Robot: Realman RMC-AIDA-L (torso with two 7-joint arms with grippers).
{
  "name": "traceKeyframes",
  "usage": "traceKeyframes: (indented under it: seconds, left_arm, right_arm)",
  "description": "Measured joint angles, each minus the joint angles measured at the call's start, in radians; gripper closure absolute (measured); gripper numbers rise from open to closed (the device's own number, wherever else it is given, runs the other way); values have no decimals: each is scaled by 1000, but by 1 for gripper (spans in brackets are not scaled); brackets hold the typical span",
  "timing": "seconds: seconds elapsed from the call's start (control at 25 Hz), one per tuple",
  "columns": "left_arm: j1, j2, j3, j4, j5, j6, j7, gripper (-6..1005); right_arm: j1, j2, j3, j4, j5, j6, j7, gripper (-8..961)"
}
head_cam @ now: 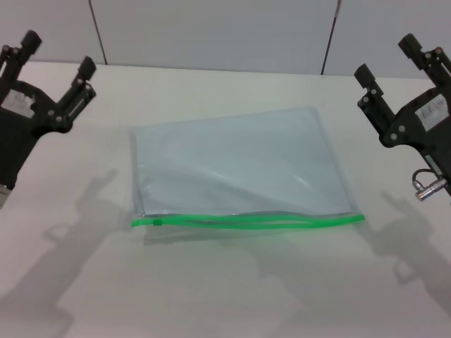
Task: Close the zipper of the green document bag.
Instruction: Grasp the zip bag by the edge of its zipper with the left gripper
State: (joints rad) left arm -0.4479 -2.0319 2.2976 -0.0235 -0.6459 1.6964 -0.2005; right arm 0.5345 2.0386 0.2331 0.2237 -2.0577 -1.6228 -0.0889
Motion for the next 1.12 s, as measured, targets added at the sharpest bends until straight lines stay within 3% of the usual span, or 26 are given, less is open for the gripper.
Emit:
traceKeyframes:
  seconds: [0.16, 0.72, 1.12]
  left_arm:
    - [4, 0, -1, -2, 46, -21, 0, 155]
    - [7, 9, 3, -122, 548, -33, 52, 155]
    - [15, 6, 1, -181, 601, -74, 225, 154]
  right_arm:
    - [0, 0, 0, 1, -1, -1, 0, 334]
    - [-5, -1, 0, -5, 4, -7, 0, 334]
    - [-6, -2, 0, -6, 4, -2, -1, 335]
